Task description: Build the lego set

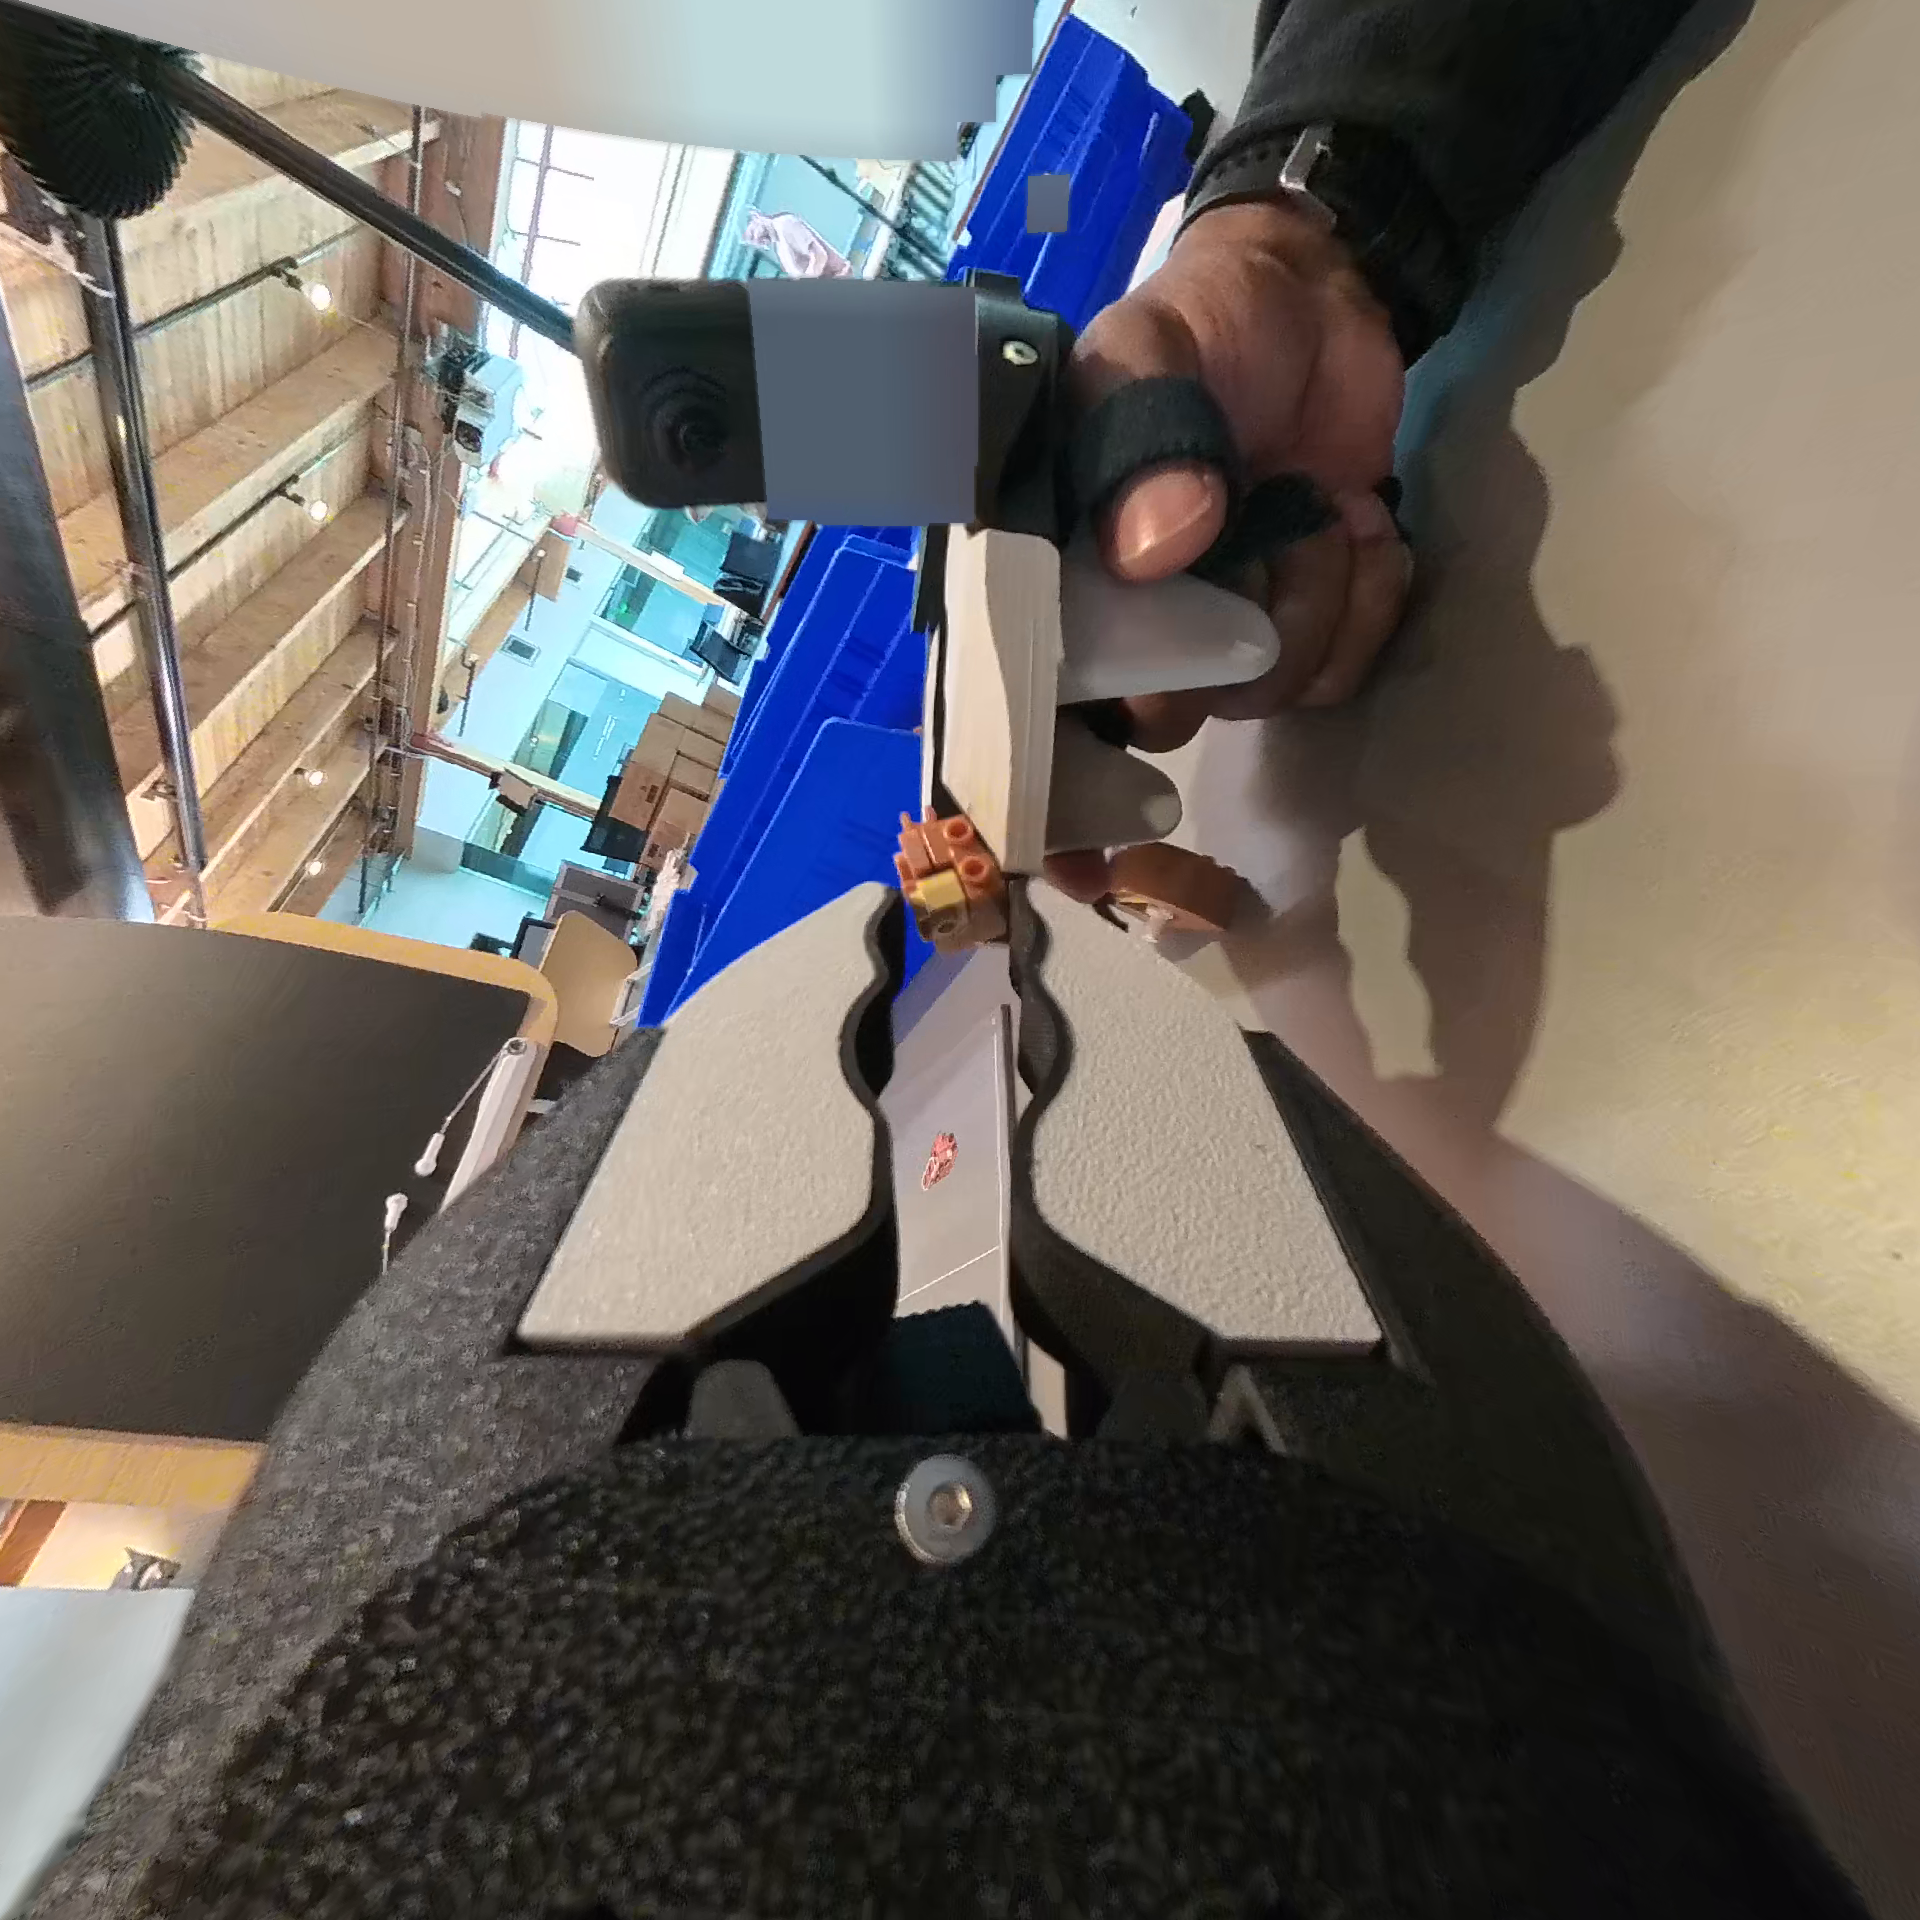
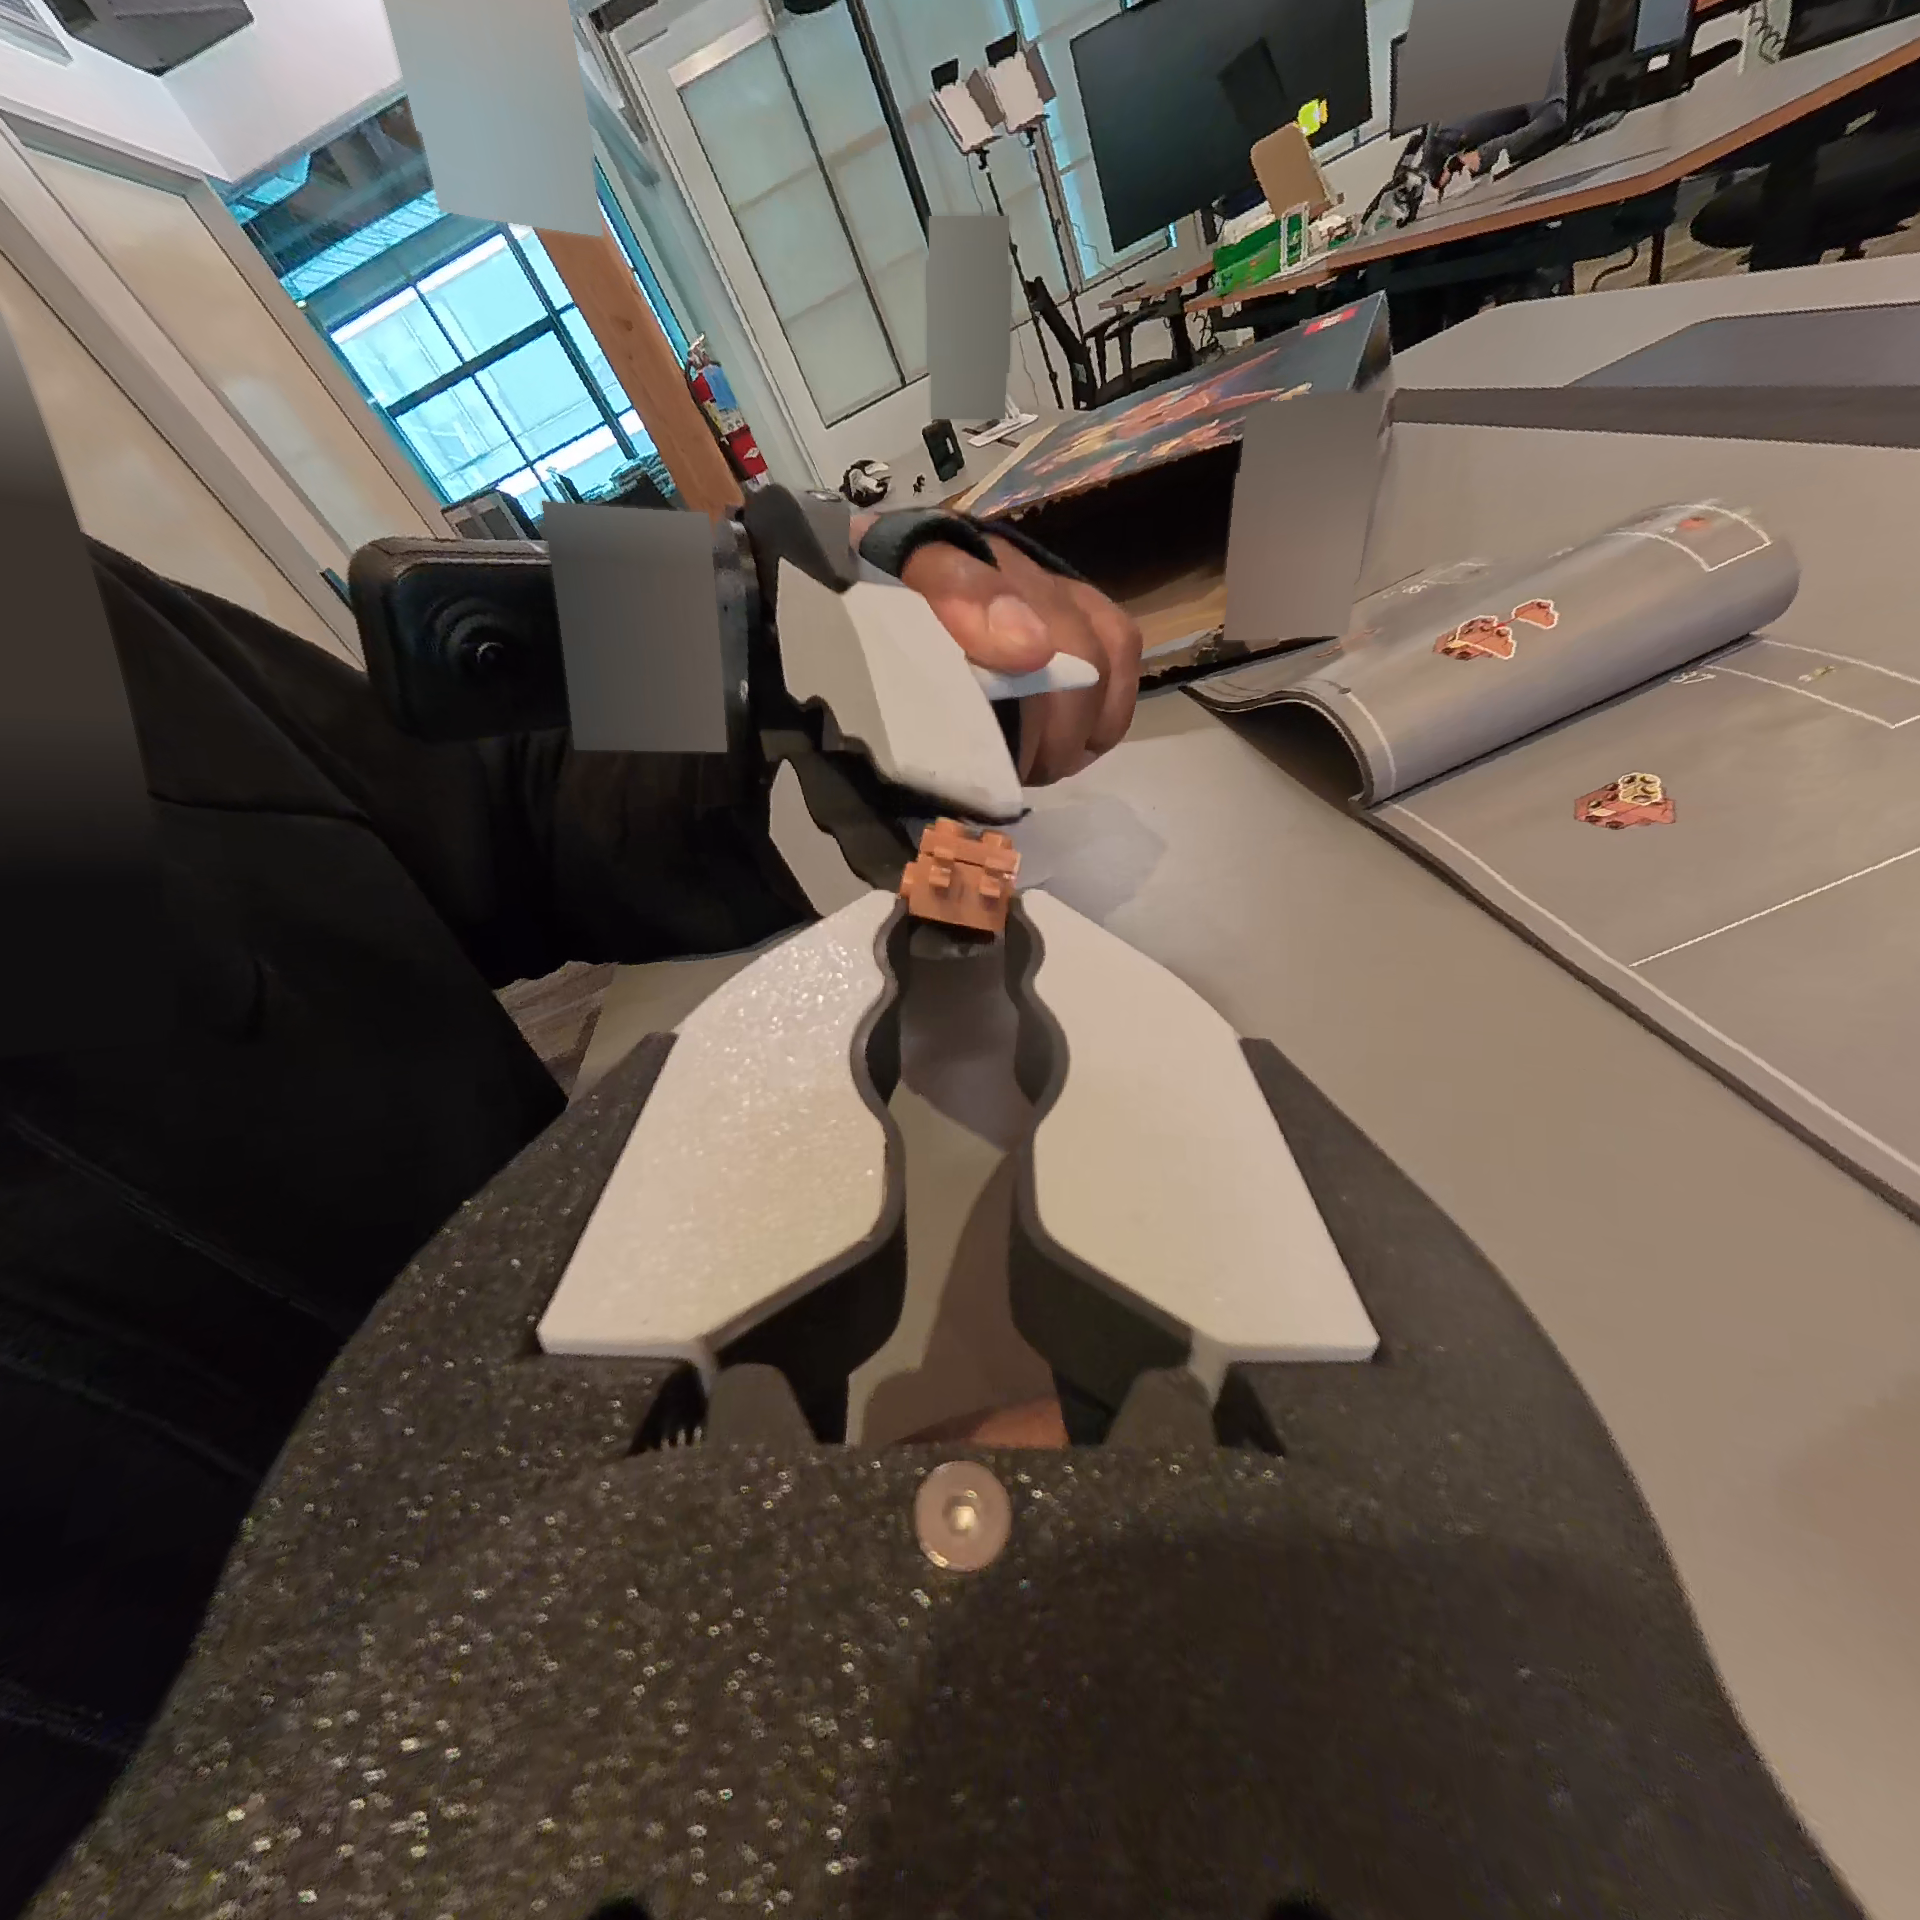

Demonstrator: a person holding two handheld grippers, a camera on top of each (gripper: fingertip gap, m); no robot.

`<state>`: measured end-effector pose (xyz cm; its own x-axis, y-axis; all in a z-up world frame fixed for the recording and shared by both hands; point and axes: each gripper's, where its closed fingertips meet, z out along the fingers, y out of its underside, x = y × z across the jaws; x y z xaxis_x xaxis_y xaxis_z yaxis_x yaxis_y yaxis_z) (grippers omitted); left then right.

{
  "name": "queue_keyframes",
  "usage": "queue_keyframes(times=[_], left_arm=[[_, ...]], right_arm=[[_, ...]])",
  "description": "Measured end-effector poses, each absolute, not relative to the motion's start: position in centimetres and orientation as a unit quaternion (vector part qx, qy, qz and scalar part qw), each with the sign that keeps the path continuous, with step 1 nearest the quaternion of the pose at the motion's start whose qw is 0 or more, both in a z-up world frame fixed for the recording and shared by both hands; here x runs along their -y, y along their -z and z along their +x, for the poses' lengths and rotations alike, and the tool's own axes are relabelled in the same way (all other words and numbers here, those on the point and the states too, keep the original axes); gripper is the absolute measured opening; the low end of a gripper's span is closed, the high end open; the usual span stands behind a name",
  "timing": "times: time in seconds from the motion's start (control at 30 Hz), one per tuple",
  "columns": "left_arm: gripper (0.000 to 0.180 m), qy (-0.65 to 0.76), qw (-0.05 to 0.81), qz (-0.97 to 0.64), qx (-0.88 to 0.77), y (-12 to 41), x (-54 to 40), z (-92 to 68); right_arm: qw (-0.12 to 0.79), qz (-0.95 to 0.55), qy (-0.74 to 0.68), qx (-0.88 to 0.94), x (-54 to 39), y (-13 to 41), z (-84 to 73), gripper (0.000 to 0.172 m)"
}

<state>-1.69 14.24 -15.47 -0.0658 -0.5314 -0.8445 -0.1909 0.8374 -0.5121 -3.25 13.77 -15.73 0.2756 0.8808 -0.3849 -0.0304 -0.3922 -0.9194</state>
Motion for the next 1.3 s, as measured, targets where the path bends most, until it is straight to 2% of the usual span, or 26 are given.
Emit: queue_keyframes(times=[0.13,0.23,0.63,0.97,1.3], left_arm=[[0.034,0.173,0.645,-0.289,-0.686,14.8,-14.9,-1.9],[0.038,0.213,0.639,-0.305,-0.674,14.7,-14.6,-1.9],[0.017,0.213,0.639,-0.296,-0.678,15.1,-13.8,-1.5],[0.016,0.276,0.541,-0.364,-0.706,16.6,-13.7,-1.9],[0.016,0.311,0.455,-0.405,-0.729,18.0,-12.8,-2.3]], right_arm=[[0.449,-0.657,-0.512,0.323,-13.7,15.6,-3.2,0.017],[0.449,-0.649,-0.521,0.327,-13.4,15.4,-3.3,0.017],[0.449,-0.64,-0.534,0.323,-13.2,15.0,-3.5,0.018],[0.55,-0.616,-0.343,0.447,-13.6,15.3,-2.4,0.026],[0.559,-0.585,-0.263,0.525,-12.6,16.7,-3.1,0.023]])
